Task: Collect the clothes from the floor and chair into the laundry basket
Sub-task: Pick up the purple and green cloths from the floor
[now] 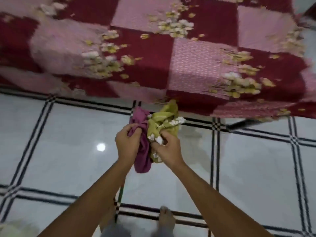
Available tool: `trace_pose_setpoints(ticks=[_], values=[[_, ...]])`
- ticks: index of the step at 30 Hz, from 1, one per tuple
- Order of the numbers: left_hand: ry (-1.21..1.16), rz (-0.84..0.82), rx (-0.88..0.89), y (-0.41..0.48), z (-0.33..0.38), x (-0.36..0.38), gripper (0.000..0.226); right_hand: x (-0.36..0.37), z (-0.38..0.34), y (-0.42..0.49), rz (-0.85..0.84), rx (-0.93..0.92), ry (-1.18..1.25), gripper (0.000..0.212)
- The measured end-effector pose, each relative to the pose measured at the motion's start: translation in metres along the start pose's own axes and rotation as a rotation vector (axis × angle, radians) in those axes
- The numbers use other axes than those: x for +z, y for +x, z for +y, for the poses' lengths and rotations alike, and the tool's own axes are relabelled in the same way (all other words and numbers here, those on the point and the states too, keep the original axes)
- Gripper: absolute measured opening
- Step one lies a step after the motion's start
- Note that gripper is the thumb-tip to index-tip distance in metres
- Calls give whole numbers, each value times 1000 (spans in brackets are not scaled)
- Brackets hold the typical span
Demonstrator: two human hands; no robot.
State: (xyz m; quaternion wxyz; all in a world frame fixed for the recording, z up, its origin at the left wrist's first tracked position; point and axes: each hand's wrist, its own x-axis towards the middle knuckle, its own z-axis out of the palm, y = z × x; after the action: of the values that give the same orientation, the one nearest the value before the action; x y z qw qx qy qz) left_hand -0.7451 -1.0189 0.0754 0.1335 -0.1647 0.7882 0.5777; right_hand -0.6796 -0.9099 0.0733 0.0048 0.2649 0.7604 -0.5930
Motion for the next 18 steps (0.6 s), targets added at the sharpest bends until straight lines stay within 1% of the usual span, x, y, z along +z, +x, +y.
trace_pose_setpoints(ticks=[3, 4, 5, 8, 9, 10, 11, 14, 15, 18], values=[[-89, 150, -61, 29, -18, -100, 19, 100, -28, -6, -140, -28, -28, 43], [-125, 212, -80, 40, -29, -145, 21, 144, -40, -10, -206, -45, -43, 42], [-145, 263, -103, 47, -39, -182, 22, 181, -50, -16, -254, -52, -62, 39], [-213, 399, -145, 72, -60, -297, 23, 293, -83, -32, -361, -61, -91, 12], [-248, 460, -149, 77, -67, -344, 23, 338, -98, -45, -396, -70, -92, 10], [-269, 517, -133, 81, -69, -387, 23, 378, -115, -57, -418, -77, -80, 10], [-278, 558, -102, 82, -64, -413, 23, 401, -130, -66, -422, -90, -62, 10], [-336, 755, -15, 83, -50, -543, 27, 512, -197, -110, -531, -154, -17, 9], [-354, 827, 26, 80, -45, -597, 30, 556, -222, -130, -597, -191, 10, 10], [-427, 984, 175, 73, -32, -723, 37, 662, -283, -178, -730, -277, 103, 20]])
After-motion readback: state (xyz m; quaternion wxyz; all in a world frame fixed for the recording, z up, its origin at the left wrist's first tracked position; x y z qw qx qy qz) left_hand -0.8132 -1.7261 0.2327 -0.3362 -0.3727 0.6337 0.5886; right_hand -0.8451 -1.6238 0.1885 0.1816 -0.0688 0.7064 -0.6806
